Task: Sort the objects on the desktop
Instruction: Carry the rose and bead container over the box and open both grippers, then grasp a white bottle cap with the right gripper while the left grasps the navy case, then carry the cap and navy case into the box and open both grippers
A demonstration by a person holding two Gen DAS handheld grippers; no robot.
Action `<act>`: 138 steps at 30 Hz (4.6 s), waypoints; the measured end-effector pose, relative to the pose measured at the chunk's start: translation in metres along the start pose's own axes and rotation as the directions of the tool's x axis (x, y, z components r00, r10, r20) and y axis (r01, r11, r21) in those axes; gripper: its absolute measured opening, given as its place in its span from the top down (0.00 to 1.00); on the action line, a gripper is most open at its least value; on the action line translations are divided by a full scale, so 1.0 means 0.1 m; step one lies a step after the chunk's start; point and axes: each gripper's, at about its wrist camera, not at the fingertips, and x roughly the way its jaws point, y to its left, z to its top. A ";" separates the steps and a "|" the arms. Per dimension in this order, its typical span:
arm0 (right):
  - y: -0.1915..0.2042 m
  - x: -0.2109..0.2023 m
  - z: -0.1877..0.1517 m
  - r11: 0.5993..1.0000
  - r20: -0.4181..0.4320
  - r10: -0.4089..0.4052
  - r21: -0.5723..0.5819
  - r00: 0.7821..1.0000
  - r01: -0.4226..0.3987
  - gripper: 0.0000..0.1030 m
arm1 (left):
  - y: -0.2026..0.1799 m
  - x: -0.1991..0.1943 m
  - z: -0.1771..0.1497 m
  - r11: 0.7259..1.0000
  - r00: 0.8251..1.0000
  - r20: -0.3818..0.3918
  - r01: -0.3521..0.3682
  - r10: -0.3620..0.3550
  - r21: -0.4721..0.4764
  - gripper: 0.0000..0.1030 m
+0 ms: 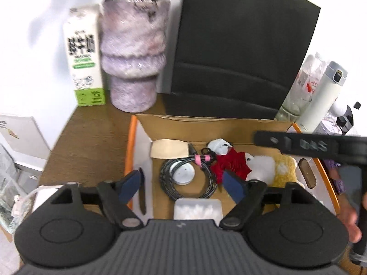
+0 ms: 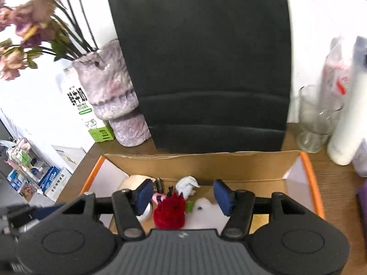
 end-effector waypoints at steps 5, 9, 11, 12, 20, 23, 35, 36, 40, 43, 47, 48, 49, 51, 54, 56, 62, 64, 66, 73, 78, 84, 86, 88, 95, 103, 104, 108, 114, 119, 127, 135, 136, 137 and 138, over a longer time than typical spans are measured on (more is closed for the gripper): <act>-0.03 -0.42 -0.21 0.999 -0.002 -0.038 -0.032 0.999 0.038 0.34 | 0.01 -0.22 -0.21 0.999 1.000 -0.010 0.005 -0.005 -0.045 0.07; -0.04 -0.77 -0.58 0.991 0.005 -0.078 -0.105 0.997 0.078 0.27 | -0.06 -0.50 -0.57 0.998 0.999 0.028 -0.040 0.041 -0.040 0.04; -0.05 -1.01 -0.86 0.984 0.032 -0.104 -0.142 0.994 0.108 0.25 | -0.16 -0.70 -0.84 0.999 0.996 0.083 -0.044 0.043 0.001 0.03; -0.06 -1.13 -0.99 0.981 0.051 -0.115 -0.149 0.992 0.121 0.23 | -0.21 -0.80 -0.99 0.999 0.994 0.102 -0.029 0.027 0.022 0.02; -0.11 -1.92 -2.37 0.992 0.125 -0.075 -0.095 0.989 0.087 0.14 | -0.36 -1.29 -2.31 0.997 0.989 0.135 0.064 -0.056 -0.051 0.00; -0.06 -2.09 -2.87 0.993 0.125 -0.044 -0.105 0.991 0.057 0.14 | -0.33 -1.45 -2.83 0.997 0.984 0.179 0.019 -0.005 -0.072 0.00; 0.04 -2.24 -3.55 0.987 0.144 -0.080 -0.130 0.986 0.099 0.06 | -0.36 -1.46 -3.24 0.998 0.986 0.154 -0.068 0.067 0.002 0.00; 0.04 -2.24 -3.56 0.988 0.147 -0.072 -0.128 0.986 0.091 0.06 | -0.34 -1.46 -3.26 0.998 0.986 0.154 -0.069 0.070 -0.009 0.00; -0.04 -2.25 -3.57 0.996 0.171 -0.034 -0.075 0.985 0.048 0.06 | -0.32 -1.47 -3.27 0.997 0.983 0.171 -0.067 0.070 -0.025 0.00; -0.05 -2.26 -3.60 0.997 0.177 -0.040 -0.054 0.983 0.051 0.07 | -0.38 -1.46 -3.28 0.997 0.983 0.166 -0.076 0.073 0.007 0.00; 0.04 -2.25 -3.63 0.992 0.169 -0.038 -0.113 0.985 0.057 0.08 | -0.44 -1.44 -3.28 0.995 0.984 0.159 -0.090 0.081 0.048 0.00; 0.06 -2.25 -3.64 0.990 0.169 -0.046 -0.126 0.984 0.068 0.09 | -0.45 -1.44 -3.27 0.995 0.984 0.159 -0.086 0.077 0.050 0.00; 0.08 -2.24 -3.64 0.988 0.166 -0.054 -0.136 0.985 0.077 0.08 | -0.44 -1.45 -3.27 0.996 0.985 0.159 -0.076 0.067 0.051 0.00; 0.09 -2.22 -3.61 0.985 0.151 -0.074 -0.142 0.986 0.095 0.10 | -0.36 -1.44 -3.19 0.998 0.986 0.168 -0.014 0.003 0.065 0.00; 0.09 -2.14 -3.47 0.981 0.141 -0.094 -0.157 0.986 0.116 0.16 | -0.21 -1.35 -2.84 1.000 0.979 0.202 -0.025 0.020 0.019 0.00; 0.11 -2.02 -3.35 0.975 0.135 -0.091 -0.191 0.987 0.116 0.24 | -0.11 -1.20 -2.53 1.000 0.982 0.187 0.002 0.002 -0.019 0.00; 0.19 -1.67 -3.12 0.973 0.090 -0.069 -0.214 0.994 0.087 0.52 | -0.09 -0.61 -1.96 0.999 0.990 0.134 -0.031 0.035 -0.031 0.05; 0.20 -1.64 -3.12 0.970 0.102 -0.070 -0.224 0.992 0.091 0.53 | -0.09 -0.46 -1.90 0.998 0.992 0.111 -0.050 0.053 -0.024 0.17; 0.18 -1.64 -3.12 0.971 0.105 -0.056 -0.225 0.993 0.079 0.56 | -0.07 -0.37 -1.90 0.998 0.994 0.093 -0.050 0.053 -0.036 0.28; 0.16 -1.62 -3.09 0.974 0.125 -0.067 -0.206 0.990 0.092 0.62 | -0.01 -0.43 -1.98 0.998 0.990 0.134 -0.040 0.047 -0.055 0.35; 0.12 -1.63 -3.09 0.980 0.132 -0.067 -0.179 0.989 0.090 0.62 | -0.05 -0.70 -2.06 0.993 0.984 0.160 -0.060 0.076 -0.100 0.36; 0.12 -1.78 -3.19 0.983 0.180 -0.083 -0.147 0.980 0.110 0.62 | -0.16 -1.36 -2.38 0.991 0.968 0.244 -0.021 0.053 -0.133 0.36; 0.11 -1.87 -3.25 0.986 0.199 -0.081 -0.128 0.977 0.107 0.62 | -0.23 -1.56 -2.50 0.994 0.967 0.252 -0.021 0.048 -0.109 0.36; 0.13 -1.97 -3.34 0.983 0.220 -0.113 -0.118 0.969 0.141 0.62 | -0.28 -1.70 -2.67 0.996 0.969 0.244 -0.010 0.033 -0.092 0.36; 0.20 -2.40 -3.64 0.985 0.249 -0.106 -0.108 0.963 0.136 0.62 | -0.46 -1.93 -3.26 0.997 0.977 0.213 -0.013 0.028 -0.070 0.36; 0.24 -2.67 -3.94 0.976 0.301 -0.118 -0.139 0.946 0.165 0.62 | -0.64 -1.86 -3.46 0.999 0.987 0.156 0.031 -0.029 -0.011 0.36; 0.23 -2.67 -3.93 0.978 0.300 -0.119 -0.129 0.947 0.164 0.62 | -0.65 -1.87 -3.46 1.000 0.986 0.163 0.029 -0.028 -0.004 0.36; 0.19 -2.66 -3.89 0.978 0.316 -0.126 -0.118 0.940 0.171 0.62 | -0.65 -1.80 -3.43 1.000 0.985 0.170 0.014 -0.015 0.006 0.36; 0.02 -2.68 -3.51 0.979 0.367 -0.134 -0.095 0.921 0.180 0.62 | -0.62 -1.72 -2.97 0.999 0.977 0.207 0.046 -0.049 0.021 0.36; -0.10 -2.60 -2.69 0.982 0.448 -0.096 -0.102 0.889 0.158 0.62 | -0.75 -1.53 -2.13 0.992 0.962 0.254 0.073 -0.097 0.101 0.36; -0.33 -1.77 -0.91 0.996 0.316 -0.022 -0.080 0.948 0.050 0.62 | -0.74 -0.36 -0.49 0.990 0.990 -0.021 0.142 -0.142 -0.019 0.36; -0.65 -0.08 -0.05 0.986 -0.053 -0.167 -0.032 0.985 0.165 0.62 | -0.71 0.55 -0.22 0.999 0.991 -0.122 0.050 -0.050 -0.003 0.34; -0.68 0.09 -0.04 0.982 -0.074 -0.188 -0.039 0.979 0.185 0.61 | -0.72 0.58 -0.23 0.999 0.994 -0.102 0.045 -0.044 0.009 0.33; -0.71 0.22 -0.03 0.980 -0.076 -0.196 -0.042 0.978 0.193 0.60 | -0.72 0.60 -0.26 0.999 0.996 -0.085 0.042 -0.040 0.014 0.32; -0.74 0.32 -0.02 0.980 -0.071 -0.197 -0.031 0.978 0.195 0.50 | -0.73 0.61 -0.29 0.999 0.996 -0.082 0.038 -0.036 0.019 0.30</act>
